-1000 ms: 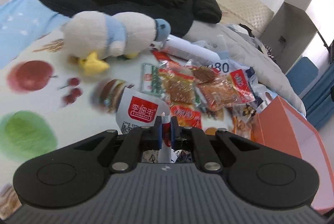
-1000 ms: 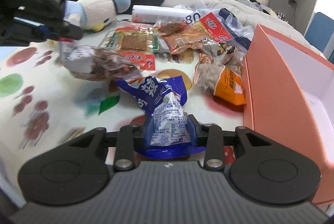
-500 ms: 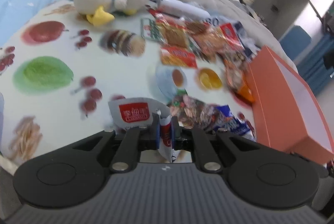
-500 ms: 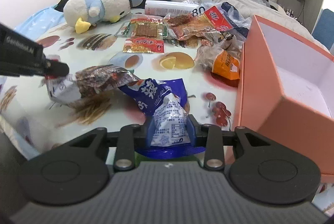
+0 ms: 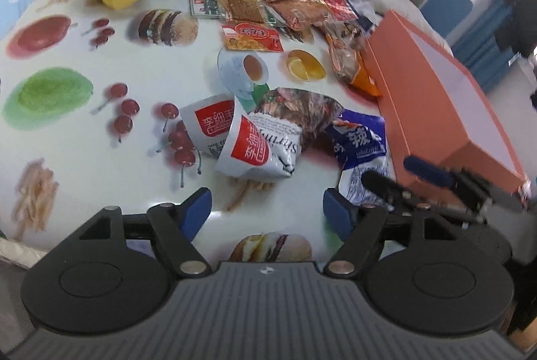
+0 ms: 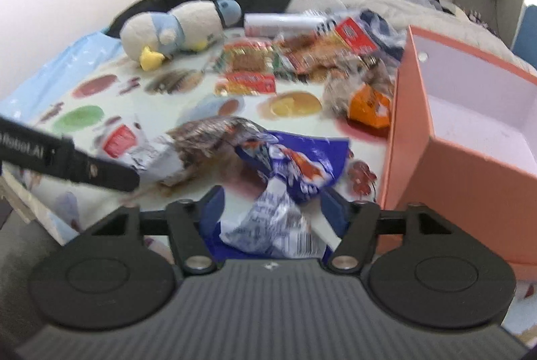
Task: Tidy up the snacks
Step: 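Lift both held bags and carry them toward the pink box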
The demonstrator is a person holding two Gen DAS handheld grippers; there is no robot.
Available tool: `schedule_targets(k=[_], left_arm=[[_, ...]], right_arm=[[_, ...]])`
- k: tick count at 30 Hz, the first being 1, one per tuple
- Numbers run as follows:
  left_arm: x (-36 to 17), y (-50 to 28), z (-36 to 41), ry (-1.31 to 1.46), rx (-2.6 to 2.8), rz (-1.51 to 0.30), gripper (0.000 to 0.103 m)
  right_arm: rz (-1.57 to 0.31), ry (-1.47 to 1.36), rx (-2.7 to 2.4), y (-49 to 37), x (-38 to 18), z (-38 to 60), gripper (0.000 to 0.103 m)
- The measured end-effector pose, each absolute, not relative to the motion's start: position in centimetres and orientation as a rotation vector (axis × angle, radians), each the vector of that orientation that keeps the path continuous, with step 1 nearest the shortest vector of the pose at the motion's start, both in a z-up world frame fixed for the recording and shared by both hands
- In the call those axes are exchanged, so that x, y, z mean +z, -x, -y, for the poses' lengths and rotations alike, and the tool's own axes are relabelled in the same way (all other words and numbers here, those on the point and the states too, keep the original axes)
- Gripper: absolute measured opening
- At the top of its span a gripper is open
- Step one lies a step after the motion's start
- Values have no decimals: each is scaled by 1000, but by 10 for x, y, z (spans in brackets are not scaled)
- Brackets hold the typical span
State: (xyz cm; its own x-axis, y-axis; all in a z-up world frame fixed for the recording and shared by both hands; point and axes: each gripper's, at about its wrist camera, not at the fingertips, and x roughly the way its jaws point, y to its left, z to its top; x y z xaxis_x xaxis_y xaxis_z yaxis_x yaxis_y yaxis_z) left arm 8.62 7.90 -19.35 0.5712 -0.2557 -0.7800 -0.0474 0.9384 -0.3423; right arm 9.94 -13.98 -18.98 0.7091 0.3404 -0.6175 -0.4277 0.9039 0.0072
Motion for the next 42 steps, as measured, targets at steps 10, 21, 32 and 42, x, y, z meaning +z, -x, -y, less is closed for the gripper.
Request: schedule_targets(k=[10,21,32,42], left_arm=[[-154,-107,-70,102,-221,-878,80],[-180,-178,-47,-7,-365,-978,80],[-223,-200,-31,-92,-347,-1054,66],[-218,-182,-31,22,-171,-1024,50]], right_arm=[[-662,129,439,-114,-196,138,66],[-703,68,453,-120,-202,141,64],[-735,76,397,-133,-214,141,54],[-728,75,379,-132,-208,145,34]])
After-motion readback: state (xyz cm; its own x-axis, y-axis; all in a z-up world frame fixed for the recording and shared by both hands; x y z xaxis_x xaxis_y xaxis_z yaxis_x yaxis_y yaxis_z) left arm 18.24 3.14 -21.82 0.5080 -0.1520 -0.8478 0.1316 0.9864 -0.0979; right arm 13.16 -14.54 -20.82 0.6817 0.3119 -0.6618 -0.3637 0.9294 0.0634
